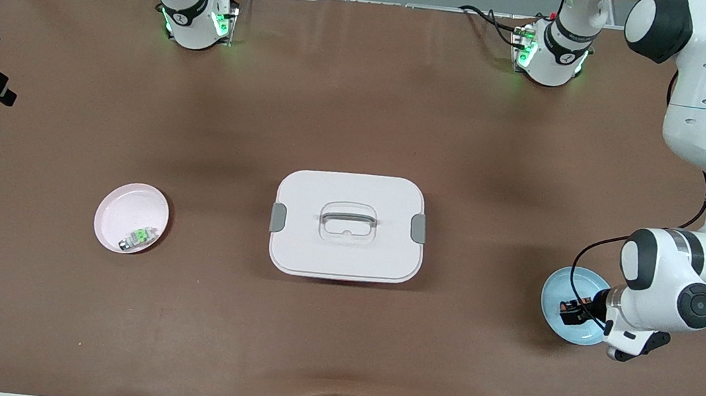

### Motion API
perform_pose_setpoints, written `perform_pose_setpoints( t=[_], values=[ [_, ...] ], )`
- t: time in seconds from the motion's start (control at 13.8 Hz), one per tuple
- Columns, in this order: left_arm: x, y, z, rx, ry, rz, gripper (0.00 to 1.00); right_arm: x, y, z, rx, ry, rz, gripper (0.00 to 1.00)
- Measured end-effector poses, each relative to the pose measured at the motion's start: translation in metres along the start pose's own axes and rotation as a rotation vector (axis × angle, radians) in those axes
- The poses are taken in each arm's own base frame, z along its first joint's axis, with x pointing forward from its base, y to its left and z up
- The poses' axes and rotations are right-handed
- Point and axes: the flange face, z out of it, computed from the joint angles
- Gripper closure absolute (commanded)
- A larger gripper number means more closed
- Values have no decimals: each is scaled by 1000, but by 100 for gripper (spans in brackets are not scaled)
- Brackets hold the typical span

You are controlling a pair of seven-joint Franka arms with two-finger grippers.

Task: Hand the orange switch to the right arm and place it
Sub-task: 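Lower the left gripper around the orange switch and close it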

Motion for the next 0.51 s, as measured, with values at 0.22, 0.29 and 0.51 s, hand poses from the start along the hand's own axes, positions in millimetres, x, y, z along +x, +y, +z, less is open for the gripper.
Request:
perform_pose_setpoints(
  t=[0.22,0.29,0.51],
  values=[
    [1,0,5,-3,6,0,0,0,1,0,0,0,1,0],
    [1,1,7,-5,9,0,0,0,1,0,0,0,2,0],
    [3,2,6,-15,31,1,0,0,1,0,0,0,2,0]
  ],
)
